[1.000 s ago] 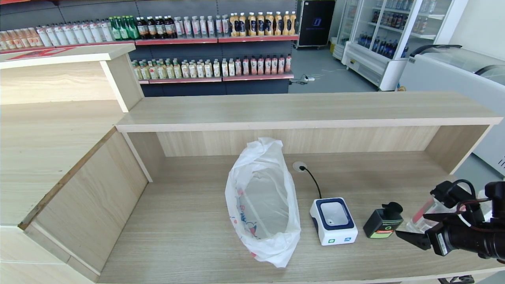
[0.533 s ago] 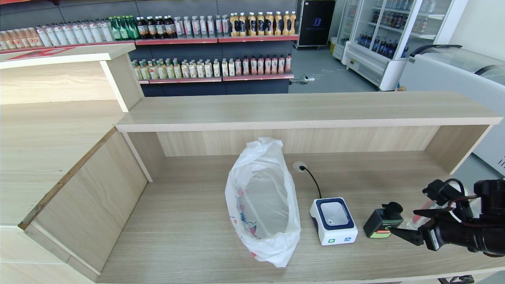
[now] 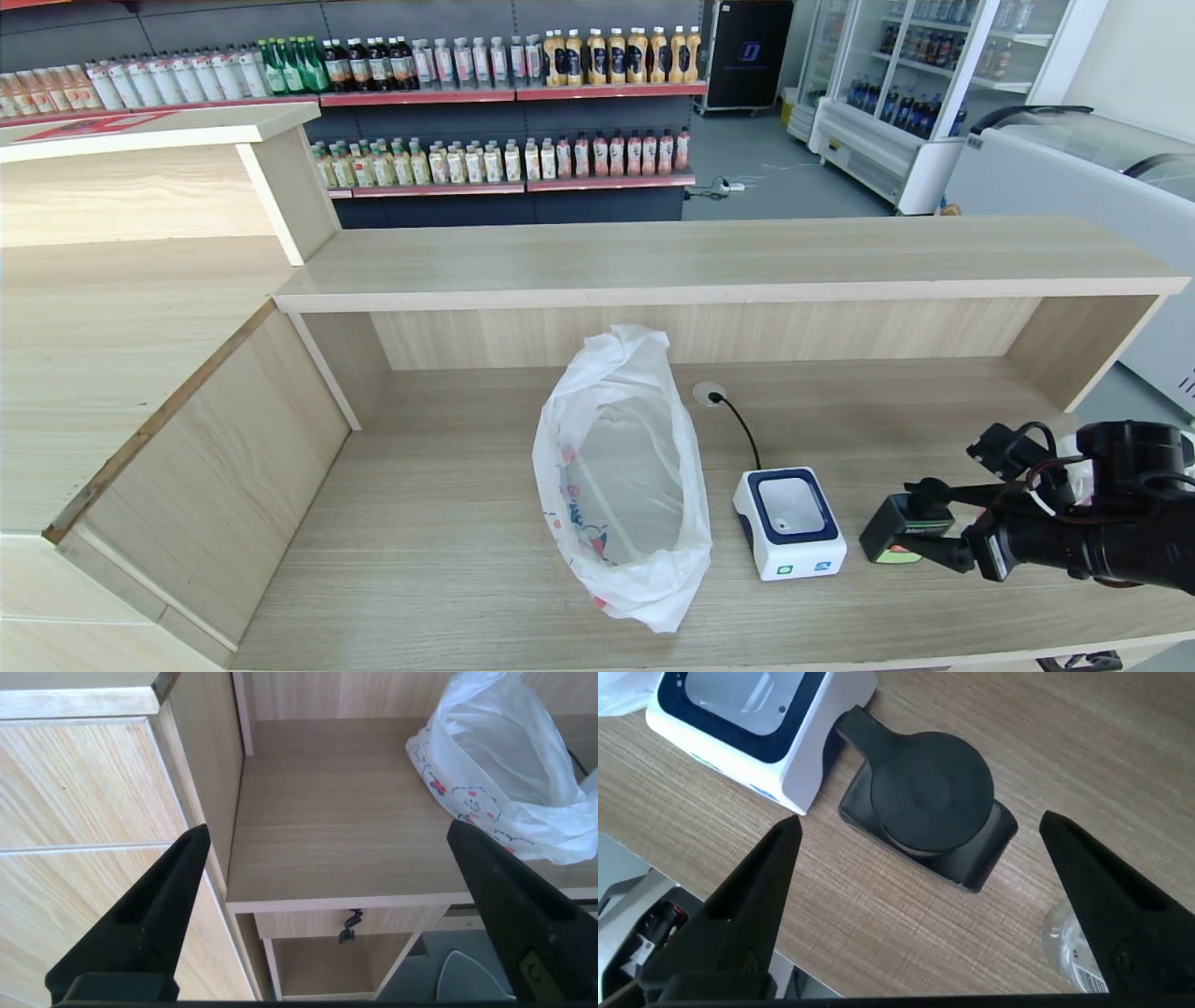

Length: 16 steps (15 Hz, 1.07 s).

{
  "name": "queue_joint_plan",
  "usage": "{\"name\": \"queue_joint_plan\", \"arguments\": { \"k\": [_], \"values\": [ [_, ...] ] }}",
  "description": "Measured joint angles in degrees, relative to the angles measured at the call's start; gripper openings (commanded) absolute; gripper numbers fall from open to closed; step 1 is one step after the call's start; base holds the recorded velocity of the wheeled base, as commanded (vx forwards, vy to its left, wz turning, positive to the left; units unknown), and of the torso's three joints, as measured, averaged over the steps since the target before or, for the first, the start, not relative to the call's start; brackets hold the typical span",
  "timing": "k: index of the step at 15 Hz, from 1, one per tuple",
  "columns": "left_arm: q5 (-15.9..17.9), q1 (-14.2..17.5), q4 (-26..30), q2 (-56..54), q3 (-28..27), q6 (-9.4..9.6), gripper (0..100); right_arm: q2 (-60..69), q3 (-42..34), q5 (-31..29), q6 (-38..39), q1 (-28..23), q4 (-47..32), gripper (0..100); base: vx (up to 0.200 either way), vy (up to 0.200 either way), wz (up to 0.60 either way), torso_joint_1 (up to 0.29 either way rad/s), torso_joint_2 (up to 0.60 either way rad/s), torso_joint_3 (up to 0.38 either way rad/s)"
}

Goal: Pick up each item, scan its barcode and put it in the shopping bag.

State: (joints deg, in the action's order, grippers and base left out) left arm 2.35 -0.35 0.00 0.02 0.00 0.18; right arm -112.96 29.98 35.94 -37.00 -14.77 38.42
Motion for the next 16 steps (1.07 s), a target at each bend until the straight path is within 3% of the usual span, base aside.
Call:
{"name": "queue_joint_plan", "arguments": {
  "k": [16],
  "values": [
    [0.02, 0.0, 0.0, 0.0, 0.0, 0.0, 100, -7.3, 3.79, 4.49, -1.51, 4.34, 0.41, 100, 0.0, 0.0, 0.0, 0.0, 0.0, 0.0]
  ]
}}
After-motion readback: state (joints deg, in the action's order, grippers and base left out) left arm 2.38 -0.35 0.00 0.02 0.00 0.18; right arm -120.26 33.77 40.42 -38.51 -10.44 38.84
